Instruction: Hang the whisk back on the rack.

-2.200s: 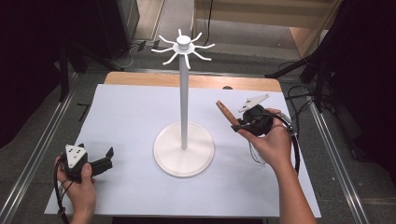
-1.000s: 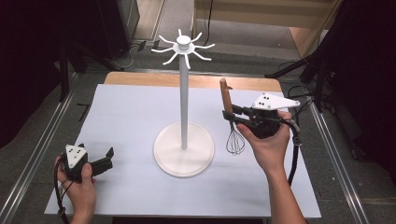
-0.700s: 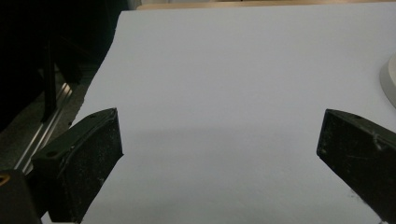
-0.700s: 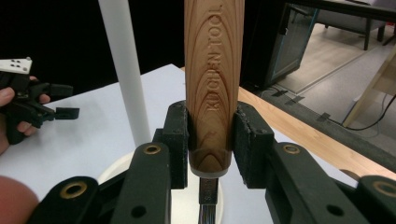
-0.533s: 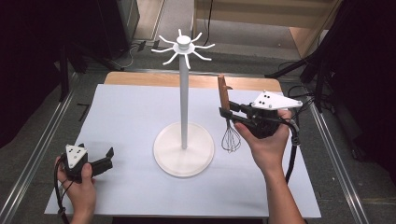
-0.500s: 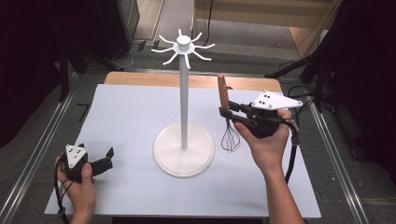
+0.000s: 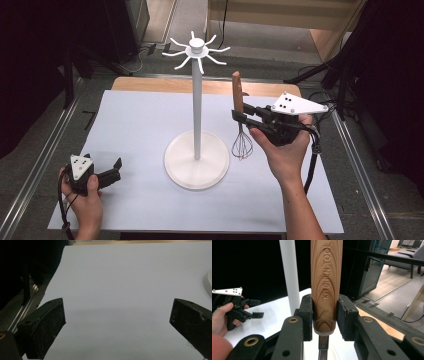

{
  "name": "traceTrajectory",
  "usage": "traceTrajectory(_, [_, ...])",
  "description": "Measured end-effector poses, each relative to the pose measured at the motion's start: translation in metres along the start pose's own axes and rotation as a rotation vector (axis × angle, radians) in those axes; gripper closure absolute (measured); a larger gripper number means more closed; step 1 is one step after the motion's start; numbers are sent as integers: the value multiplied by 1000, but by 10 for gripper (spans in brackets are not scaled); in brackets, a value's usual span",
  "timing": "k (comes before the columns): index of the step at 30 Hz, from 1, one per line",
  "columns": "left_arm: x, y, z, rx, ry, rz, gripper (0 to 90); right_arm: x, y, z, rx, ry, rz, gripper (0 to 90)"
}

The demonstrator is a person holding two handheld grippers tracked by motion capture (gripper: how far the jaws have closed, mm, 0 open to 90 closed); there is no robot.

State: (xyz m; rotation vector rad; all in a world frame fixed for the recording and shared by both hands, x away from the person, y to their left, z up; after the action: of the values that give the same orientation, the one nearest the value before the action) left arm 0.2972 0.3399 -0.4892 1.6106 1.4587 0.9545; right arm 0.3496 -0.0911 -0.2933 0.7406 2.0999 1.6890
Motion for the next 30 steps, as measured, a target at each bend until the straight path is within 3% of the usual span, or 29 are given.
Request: traceTrajectory(30, [0,0,0,0,0,-3,6,16,29,6,-77,27,-16,704])
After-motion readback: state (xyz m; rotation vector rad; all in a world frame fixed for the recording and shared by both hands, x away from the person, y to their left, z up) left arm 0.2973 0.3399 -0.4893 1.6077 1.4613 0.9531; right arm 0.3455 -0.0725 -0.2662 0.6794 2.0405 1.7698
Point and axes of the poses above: each handheld gripper's, and its own axes: z roughly forward along the jaws, y roughly out of its top, x roughly to its left, the point moved 6 cm from there along z, roughly forward along the jaws, and after that the axes turned 1 degree about z, right-handed, at the moved point
